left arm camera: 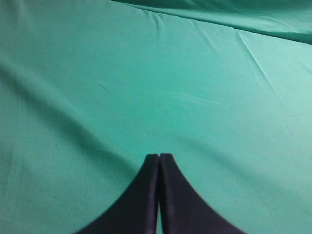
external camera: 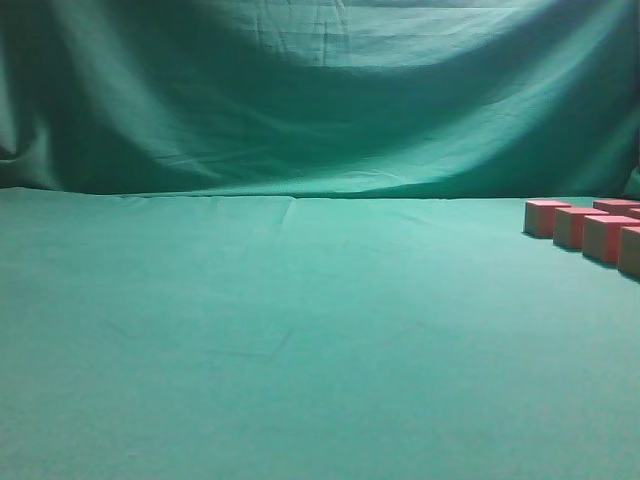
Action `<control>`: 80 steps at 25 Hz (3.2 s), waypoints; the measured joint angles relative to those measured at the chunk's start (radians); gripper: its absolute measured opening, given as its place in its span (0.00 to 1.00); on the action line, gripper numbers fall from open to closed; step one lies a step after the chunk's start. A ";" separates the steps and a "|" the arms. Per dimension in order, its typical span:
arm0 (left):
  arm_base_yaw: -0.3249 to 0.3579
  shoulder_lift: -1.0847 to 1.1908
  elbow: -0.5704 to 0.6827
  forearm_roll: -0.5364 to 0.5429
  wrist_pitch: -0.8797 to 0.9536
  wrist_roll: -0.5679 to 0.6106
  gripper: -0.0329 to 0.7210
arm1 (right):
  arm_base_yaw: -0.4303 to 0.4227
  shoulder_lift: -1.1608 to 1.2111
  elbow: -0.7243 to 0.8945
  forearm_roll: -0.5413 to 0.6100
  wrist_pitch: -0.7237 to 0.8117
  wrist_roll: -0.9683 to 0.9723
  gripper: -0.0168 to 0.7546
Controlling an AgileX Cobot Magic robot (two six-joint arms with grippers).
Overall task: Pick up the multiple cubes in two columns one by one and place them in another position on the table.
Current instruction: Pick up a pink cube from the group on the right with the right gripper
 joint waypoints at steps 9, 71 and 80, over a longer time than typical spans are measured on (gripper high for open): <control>0.000 0.000 0.000 0.000 0.000 0.000 0.04 | 0.000 0.000 0.000 0.000 0.000 0.000 0.08; 0.000 0.000 0.000 0.000 0.000 0.000 0.04 | 0.028 0.798 -0.622 0.335 0.483 -0.538 0.02; 0.000 0.000 0.000 0.000 0.000 0.000 0.04 | 0.261 1.075 -0.662 0.147 0.479 -0.262 0.02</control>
